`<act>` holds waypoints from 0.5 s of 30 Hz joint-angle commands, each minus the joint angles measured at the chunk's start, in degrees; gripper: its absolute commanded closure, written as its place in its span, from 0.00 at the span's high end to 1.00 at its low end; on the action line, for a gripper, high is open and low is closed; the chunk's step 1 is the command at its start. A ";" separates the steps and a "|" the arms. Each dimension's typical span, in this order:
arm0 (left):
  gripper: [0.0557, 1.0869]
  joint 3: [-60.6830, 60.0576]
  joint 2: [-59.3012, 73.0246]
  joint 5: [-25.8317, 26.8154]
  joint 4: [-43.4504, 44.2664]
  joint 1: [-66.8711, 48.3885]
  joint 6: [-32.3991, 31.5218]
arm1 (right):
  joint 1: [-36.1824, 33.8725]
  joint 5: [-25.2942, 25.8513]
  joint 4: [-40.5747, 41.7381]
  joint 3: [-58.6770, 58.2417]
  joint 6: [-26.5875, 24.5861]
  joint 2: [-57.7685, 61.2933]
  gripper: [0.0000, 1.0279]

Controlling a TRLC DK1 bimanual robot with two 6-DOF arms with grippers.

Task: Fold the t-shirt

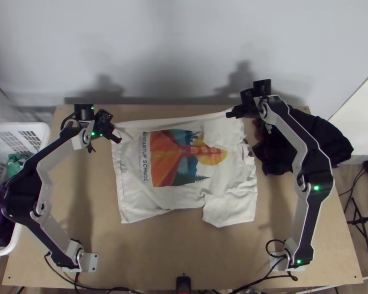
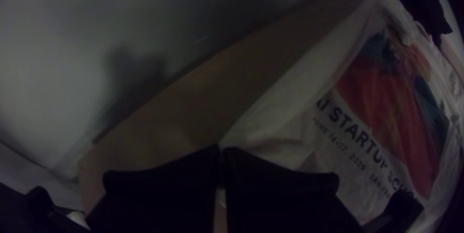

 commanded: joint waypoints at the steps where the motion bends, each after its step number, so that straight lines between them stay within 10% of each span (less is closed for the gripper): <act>1: 0.04 1.73 2.04 -0.44 -1.42 -0.11 -0.07 | -0.97 0.41 -2.34 4.24 -0.10 4.49 0.03; 15: 0.04 -6.27 -13.95 -0.09 -11.53 -6.17 -0.24 | -2.20 0.32 -10.42 -6.57 -0.28 -9.31 0.03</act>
